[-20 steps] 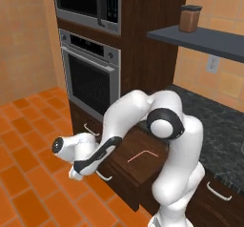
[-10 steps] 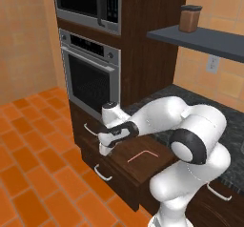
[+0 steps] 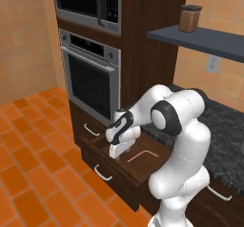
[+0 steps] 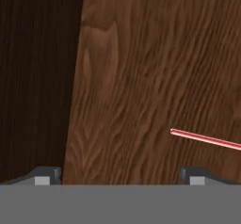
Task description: Take a straw from the drawer in front and place it inside the glass cup on the dining counter.
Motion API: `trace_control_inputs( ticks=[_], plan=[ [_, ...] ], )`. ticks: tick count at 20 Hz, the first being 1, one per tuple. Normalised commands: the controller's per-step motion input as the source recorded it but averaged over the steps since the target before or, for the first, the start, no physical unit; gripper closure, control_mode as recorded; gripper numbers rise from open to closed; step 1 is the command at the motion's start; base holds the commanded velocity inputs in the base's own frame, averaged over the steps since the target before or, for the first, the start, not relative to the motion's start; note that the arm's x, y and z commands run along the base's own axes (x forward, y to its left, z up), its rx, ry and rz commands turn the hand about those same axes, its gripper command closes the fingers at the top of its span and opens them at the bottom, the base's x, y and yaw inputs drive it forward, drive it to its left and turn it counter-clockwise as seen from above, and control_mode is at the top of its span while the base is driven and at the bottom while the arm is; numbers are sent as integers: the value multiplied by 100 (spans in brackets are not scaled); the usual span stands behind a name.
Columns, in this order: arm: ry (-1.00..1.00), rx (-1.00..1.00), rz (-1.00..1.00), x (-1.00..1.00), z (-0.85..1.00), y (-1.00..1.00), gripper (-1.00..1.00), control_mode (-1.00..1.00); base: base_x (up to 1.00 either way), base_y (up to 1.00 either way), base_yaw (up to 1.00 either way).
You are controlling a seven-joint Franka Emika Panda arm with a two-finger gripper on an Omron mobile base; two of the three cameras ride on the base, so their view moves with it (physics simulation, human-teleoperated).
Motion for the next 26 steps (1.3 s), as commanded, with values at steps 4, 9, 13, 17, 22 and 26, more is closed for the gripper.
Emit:
trace_control_inputs(
  ticks=[4,9,13,17,22,26],
  plan=[
    [13,0,-2,3,-59,21,-100,-100,0,0,0],
    [7,0,0,-29,-29,71,-100,-100,0,0,0],
    [1,0,0,-77,-14,100,-100,-100,0,0,0],
    [0,0,-2,-43,11,51,-100,-100,0,0,0],
    [0,0,-8,3,41,-69,-100,-100,0,0,0],
    [0,0,-2,11,7,-93,-100,-100,0,0,0]
  ],
)
